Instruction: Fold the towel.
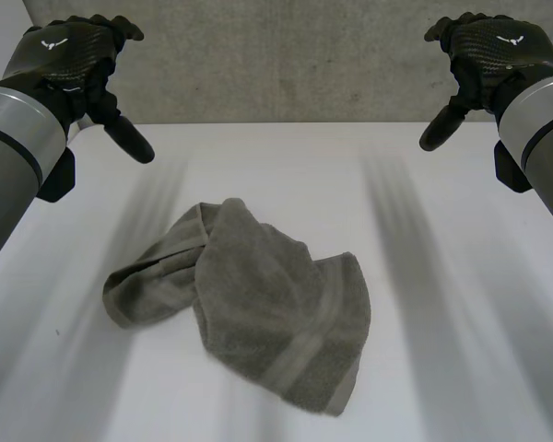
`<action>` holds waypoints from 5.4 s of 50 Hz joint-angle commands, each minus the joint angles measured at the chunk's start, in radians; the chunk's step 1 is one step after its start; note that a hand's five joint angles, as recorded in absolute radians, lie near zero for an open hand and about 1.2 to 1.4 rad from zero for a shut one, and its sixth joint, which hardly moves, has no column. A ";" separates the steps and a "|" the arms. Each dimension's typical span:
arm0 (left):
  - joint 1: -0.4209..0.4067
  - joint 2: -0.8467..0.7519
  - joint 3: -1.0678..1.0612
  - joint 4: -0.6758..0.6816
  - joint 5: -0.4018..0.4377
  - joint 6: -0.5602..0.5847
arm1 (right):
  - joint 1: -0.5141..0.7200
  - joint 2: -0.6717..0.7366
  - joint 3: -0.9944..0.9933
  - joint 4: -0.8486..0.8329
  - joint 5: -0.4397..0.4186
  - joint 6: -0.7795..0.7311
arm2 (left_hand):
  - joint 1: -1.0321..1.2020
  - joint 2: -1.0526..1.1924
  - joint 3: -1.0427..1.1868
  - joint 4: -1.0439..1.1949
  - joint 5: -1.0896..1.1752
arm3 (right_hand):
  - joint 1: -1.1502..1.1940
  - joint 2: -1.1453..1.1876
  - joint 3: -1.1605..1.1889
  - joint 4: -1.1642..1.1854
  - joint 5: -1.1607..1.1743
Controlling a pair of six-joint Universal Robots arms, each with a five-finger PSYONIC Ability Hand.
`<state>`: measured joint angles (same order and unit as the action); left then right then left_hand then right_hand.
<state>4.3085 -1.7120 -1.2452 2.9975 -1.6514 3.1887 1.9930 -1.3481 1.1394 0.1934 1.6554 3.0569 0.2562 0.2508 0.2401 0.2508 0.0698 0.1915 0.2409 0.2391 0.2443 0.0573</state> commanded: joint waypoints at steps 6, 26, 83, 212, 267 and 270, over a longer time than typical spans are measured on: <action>0.002 -0.020 0.015 -0.037 0.001 0.004 | 0.003 -0.008 0.017 -0.006 -0.009 -0.004 | -0.031 -0.026 -0.015 -0.026 -0.019 | -0.017 -0.066 -0.065 -0.070 -0.057; 0.131 0.074 -0.494 0.072 0.140 0.183 | 0.104 -0.059 0.399 0.077 -0.233 -0.280 | 0.001 0.007 0.017 0.007 0.013 | -0.017 -0.066 -0.065 -0.070 -0.057; 0.246 0.140 -0.447 0.092 0.208 0.102 | -0.132 -0.087 0.278 0.146 -0.410 -0.225 | 1.140 1.145 1.156 1.145 1.152 | 1.205 1.155 1.157 1.152 1.164; 0.317 -0.293 -0.533 0.483 0.386 0.475 | -0.161 0.388 0.487 -0.468 -0.390 -0.578 | 0.154 0.159 0.170 0.159 0.166 | 0.883 0.834 0.836 0.831 0.843; 0.257 -0.387 -0.441 0.560 0.384 0.396 | -0.283 0.221 0.444 -0.473 -0.272 -0.118 | 1.140 1.145 1.156 1.145 1.152 | 1.205 1.155 1.157 1.152 1.164; 0.267 -0.278 -0.439 0.557 0.383 0.347 | -0.283 0.176 0.419 -0.428 -0.275 -0.121 | 1.140 1.145 1.156 1.145 1.152 | 1.205 1.155 1.157 1.152 1.164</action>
<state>4.5654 -2.1125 -1.6981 3.5579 -1.2589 3.5958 1.7078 -1.1173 1.5883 -0.2880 1.3830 2.9349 1.3268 1.3512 1.3686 1.3554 1.1717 1.3473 1.3404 1.3400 1.3361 1.1452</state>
